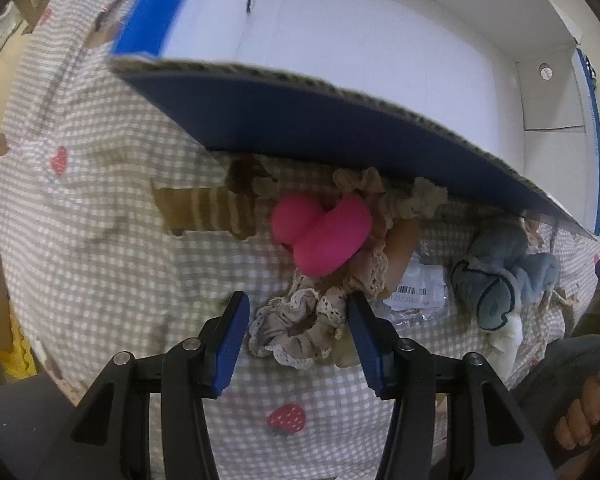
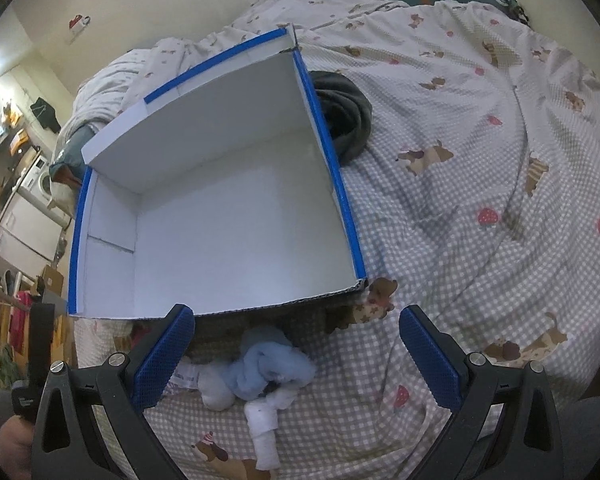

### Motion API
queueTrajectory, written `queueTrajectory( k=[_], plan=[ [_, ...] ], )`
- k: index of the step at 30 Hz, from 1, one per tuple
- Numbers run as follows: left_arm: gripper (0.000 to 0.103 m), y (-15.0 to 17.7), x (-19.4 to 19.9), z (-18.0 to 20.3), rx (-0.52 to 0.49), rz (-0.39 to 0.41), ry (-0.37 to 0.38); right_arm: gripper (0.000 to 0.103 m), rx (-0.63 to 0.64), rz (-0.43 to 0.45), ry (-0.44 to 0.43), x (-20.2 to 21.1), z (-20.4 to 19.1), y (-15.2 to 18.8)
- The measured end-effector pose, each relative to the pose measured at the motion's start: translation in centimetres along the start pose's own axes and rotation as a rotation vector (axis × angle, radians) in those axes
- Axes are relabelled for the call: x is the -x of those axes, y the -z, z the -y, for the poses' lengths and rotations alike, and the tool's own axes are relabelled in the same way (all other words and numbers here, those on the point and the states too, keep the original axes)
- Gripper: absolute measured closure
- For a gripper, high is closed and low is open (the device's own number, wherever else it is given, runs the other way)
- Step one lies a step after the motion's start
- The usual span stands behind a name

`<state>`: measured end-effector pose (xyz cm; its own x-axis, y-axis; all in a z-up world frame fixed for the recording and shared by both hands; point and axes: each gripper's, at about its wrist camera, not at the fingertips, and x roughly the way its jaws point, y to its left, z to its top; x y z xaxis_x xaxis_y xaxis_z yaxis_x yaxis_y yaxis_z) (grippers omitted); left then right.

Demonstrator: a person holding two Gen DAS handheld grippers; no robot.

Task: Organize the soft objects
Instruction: 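Lower the left tool and grasp the lace-trimmed beige scrunchie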

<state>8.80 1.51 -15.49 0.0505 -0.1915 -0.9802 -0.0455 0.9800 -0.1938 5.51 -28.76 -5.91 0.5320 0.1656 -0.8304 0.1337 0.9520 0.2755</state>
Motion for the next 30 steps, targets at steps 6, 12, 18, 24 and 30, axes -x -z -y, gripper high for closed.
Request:
queueTrajectory(
  k=[6,12,18,24,30],
  plan=[
    [0.084,0.1,-3.2,-0.2,0.017,-0.042,0.093,0.0,0.038,0.004,0.023,-0.2,-0.6,0.1],
    [0.091,1.3,0.0,-0.5,-0.011,0.097,0.07,0.0,0.042,0.01,0.029,-0.1,-0.6,0.3],
    [0.091,2.8,5.8,-0.2,-0.057,0.207,-0.004,0.0,0.042,0.005,0.029,-0.1,-0.4,0.4],
    [0.091,2.8,8.0,-2.1,0.008,0.228,0.006,0.0,0.013,-0.037,-0.008,-0.9,-0.1,0.4],
    [0.091,2.8,7.8,-1.9,0.034,0.248,0.023,0.003,0.029,-0.208,-0.043,-4.4,-0.5,1.1]
  ],
)
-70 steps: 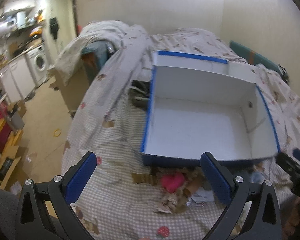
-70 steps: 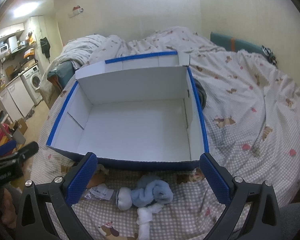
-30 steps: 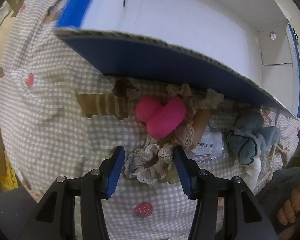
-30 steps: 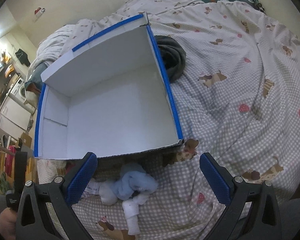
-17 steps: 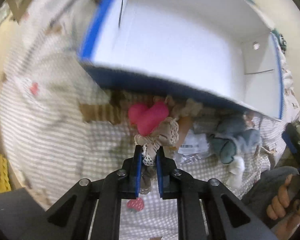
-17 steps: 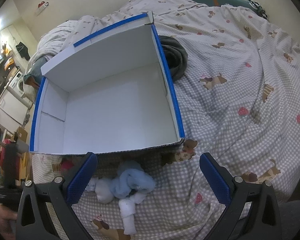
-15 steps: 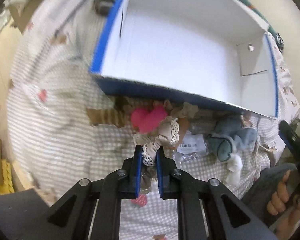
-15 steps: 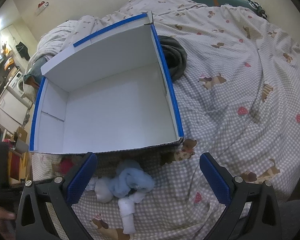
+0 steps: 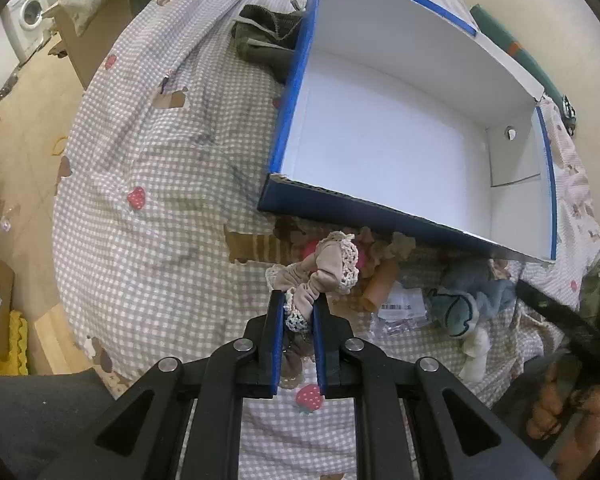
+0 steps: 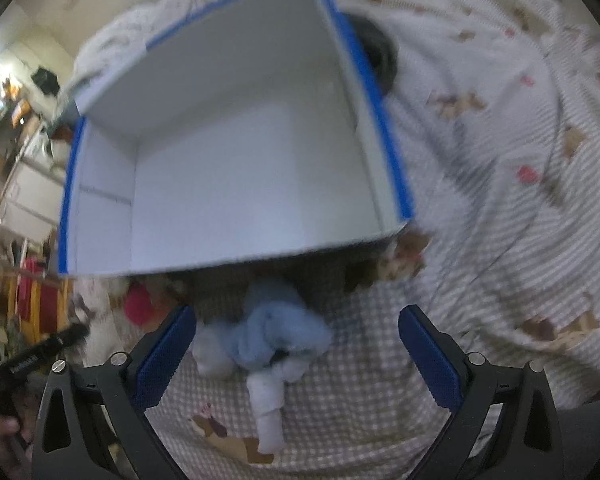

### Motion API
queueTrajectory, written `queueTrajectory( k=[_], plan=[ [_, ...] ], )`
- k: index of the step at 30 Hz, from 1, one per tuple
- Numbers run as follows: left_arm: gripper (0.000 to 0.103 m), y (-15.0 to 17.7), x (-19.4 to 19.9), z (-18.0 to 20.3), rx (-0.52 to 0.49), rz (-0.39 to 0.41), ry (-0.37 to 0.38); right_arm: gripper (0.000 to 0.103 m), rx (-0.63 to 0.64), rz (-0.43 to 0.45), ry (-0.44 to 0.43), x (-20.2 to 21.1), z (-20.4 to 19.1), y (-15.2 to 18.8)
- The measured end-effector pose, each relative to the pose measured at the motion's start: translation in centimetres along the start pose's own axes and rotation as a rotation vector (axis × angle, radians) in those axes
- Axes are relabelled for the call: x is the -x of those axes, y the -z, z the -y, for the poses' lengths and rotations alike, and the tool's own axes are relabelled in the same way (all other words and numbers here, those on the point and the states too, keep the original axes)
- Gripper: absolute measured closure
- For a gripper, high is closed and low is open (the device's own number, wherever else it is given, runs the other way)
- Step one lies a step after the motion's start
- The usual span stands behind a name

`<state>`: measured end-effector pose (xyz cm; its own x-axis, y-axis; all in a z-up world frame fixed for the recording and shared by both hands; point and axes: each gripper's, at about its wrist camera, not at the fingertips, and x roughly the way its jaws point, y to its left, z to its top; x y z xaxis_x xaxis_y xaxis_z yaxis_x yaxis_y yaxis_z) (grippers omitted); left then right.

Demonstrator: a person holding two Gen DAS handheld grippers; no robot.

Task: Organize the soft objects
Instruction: 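Lower the left tool and grasp the lace-trimmed beige scrunchie, then lift the scrunchie with the left tool while the right tool grasps the light-blue plush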

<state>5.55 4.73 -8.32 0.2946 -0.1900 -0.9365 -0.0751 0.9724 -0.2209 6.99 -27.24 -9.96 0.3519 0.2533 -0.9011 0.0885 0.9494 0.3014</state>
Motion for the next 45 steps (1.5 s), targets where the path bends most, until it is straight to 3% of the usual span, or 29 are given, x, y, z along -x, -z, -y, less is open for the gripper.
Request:
queueTrajectory(
  k=[2,4,6,10,11,12,15,28,36,42,45],
  plan=[
    [0.091,0.0,-0.2,0.2,-0.004,-0.005,0.004,0.015,-0.003,-0.041,0.012,-1.5,-0.2,0.1],
    [0.091,0.1,-0.3,0.4,-0.013,-0.004,-0.006,0.033,-0.011,-0.087,0.022,-3.0,-0.3,0.0],
    [0.091,0.1,-0.3,0.5,-0.022,0.003,-0.013,0.042,-0.024,-0.118,0.014,-4.1,-0.3,0.0],
    [0.091,0.2,-0.1,0.4,-0.018,0.006,-0.02,0.045,-0.024,-0.125,0.018,-4.6,-0.6,0.3],
    [0.091,0.2,-0.1,0.3,-0.011,0.006,-0.024,0.05,-0.021,-0.12,0.028,-4.6,-0.6,0.4],
    [0.091,0.2,-0.1,0.2,-0.003,0.007,-0.028,0.062,-0.02,-0.118,0.028,-4.6,-0.6,0.4],
    [0.091,0.1,0.0,0.1,0.005,0.01,-0.043,0.076,-0.018,-0.119,0.009,-4.6,-0.7,0.6],
    [0.091,0.7,0.6,0.3,-0.017,0.053,-0.104,0.077,0.004,0.042,-0.173,2.5,-0.1,1.1],
    [0.091,1.7,1.0,-0.1,0.008,0.045,-0.084,0.077,0.036,0.053,-0.141,4.5,0.2,3.0],
    [0.091,1.7,2.8,0.5,-0.001,0.105,-0.088,0.078,0.118,0.102,-0.104,5.3,-2.5,3.4],
    [0.091,1.2,4.1,1.0,-0.01,0.144,-0.077,0.078,0.116,0.109,-0.132,5.9,-3.0,3.3]
  ],
)
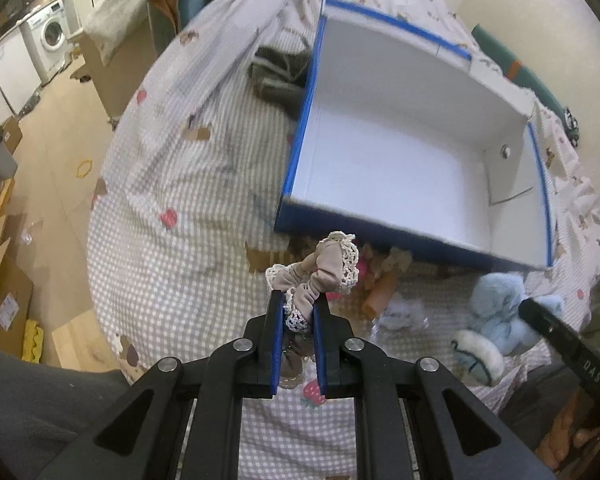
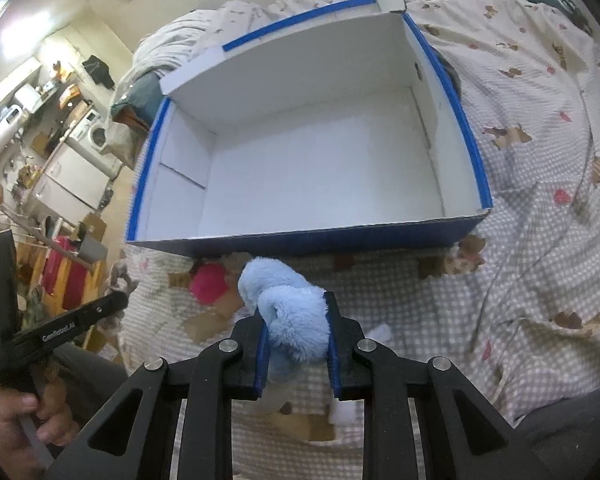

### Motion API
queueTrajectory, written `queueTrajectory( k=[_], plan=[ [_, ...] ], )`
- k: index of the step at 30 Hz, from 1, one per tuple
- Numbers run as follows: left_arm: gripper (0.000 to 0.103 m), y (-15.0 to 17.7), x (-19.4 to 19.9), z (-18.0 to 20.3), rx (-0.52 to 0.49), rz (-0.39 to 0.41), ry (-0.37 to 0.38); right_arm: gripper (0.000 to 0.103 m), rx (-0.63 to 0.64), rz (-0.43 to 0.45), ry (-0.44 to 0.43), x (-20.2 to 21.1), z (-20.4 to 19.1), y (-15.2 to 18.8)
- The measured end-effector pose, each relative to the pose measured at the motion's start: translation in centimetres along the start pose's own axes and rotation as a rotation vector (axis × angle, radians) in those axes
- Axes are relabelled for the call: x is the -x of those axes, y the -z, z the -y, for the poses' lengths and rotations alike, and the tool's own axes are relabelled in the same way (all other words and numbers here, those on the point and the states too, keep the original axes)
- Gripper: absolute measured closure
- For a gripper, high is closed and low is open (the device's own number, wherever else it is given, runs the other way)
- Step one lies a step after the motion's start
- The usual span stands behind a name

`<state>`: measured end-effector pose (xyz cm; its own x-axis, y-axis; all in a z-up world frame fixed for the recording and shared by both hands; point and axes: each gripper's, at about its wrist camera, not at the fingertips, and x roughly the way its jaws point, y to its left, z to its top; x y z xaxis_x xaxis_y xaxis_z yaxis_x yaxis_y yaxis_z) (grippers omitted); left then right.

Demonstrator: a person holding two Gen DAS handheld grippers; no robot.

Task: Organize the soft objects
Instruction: 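Lift the scrunchie with the left tool while the right tool grasps the light-blue plush, then carry both items into the box and open both tools to release them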

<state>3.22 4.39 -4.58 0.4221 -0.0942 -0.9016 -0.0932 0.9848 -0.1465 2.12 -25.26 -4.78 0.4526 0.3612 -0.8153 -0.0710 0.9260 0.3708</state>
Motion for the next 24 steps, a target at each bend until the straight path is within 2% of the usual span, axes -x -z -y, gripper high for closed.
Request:
queueTrajectory(
  k=[8,14,20,24],
  plan=[
    [0.091,-3.0,2.1,1.8,-0.043,0.063,0.024,0.081,0.037,0.069,-0.078,2.8,-2.2,-2.0],
    [0.091,-6.4,2.4,3.8,-0.093,0.099,0.019,0.081,0.061,0.136,-0.119,4.8,-3.2,-5.7],
    [0.091,-9.9,1.6,5.8,-0.124,0.126,0.008,0.081,0.071,0.185,-0.116,4.5,-3.4,-9.9],
    [0.091,-11.5,0.1,6.9,-0.143,0.126,-0.006,0.081,0.055,0.184,-0.104,2.9,-2.8,-11.8]
  ],
)
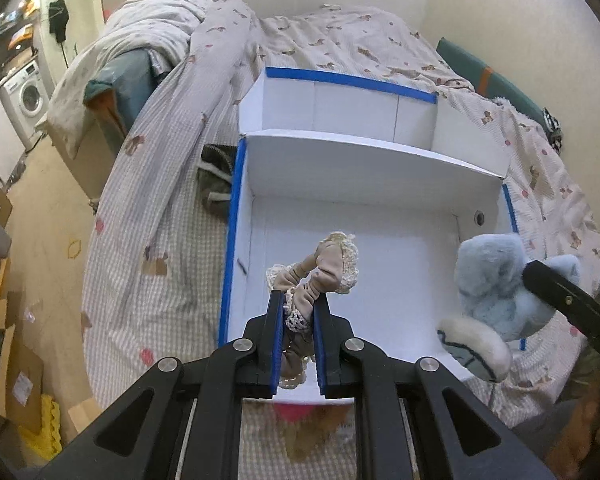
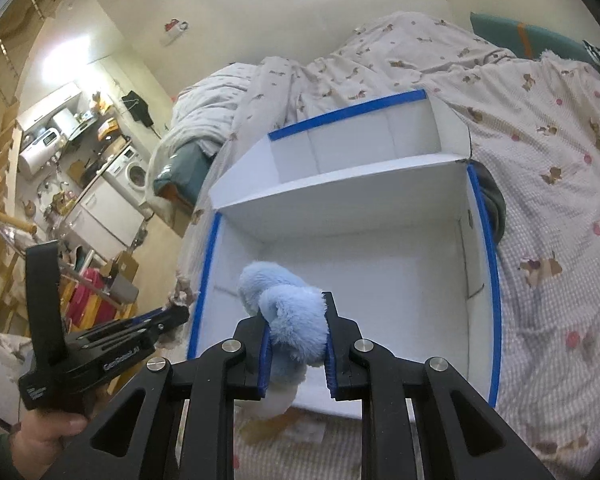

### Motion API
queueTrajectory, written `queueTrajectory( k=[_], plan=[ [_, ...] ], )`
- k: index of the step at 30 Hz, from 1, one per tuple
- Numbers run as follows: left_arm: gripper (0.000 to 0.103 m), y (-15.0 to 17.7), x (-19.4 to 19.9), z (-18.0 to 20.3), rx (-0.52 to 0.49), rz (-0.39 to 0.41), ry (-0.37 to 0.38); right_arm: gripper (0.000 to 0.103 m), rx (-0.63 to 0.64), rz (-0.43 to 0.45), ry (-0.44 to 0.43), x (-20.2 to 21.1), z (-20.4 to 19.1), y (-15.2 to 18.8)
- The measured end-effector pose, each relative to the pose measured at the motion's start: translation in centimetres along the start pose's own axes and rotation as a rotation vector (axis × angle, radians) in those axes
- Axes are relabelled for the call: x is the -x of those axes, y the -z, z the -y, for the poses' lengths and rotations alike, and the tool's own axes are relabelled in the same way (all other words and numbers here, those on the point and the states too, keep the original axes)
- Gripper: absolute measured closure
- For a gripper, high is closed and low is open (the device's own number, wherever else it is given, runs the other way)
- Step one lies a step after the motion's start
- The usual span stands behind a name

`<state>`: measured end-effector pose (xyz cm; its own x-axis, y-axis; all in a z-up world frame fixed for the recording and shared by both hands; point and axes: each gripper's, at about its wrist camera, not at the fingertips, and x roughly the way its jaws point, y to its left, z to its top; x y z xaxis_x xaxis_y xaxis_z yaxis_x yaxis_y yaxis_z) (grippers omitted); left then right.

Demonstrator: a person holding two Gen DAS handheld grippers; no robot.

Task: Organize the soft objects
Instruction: 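Carry both items into the box and open both tools to release them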

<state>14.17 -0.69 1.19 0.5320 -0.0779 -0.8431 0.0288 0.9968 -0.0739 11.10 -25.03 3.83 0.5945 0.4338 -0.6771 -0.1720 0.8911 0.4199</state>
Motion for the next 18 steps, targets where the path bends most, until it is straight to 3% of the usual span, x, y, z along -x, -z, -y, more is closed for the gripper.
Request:
queueTrajectory(
  k=[9,14,18],
  plan=[
    [0.091,-0.3,-5.0,2.0,-0.06,-0.009,-0.039,0.081,-0.01,0.005,0.051,-4.4,2.6,0.6],
    [0.091,0.4,-7.6,2.0,-0.056,-0.031,-0.043,0.081,-0.043,-0.041,0.078,-6.7,4.2,1.7],
    [0.091,0.7,-8.9,1.6,-0.023,-0.045,-0.028,0.081,-0.086,-0.063,0.039,-7.9,4.9,2.1]
  ],
)
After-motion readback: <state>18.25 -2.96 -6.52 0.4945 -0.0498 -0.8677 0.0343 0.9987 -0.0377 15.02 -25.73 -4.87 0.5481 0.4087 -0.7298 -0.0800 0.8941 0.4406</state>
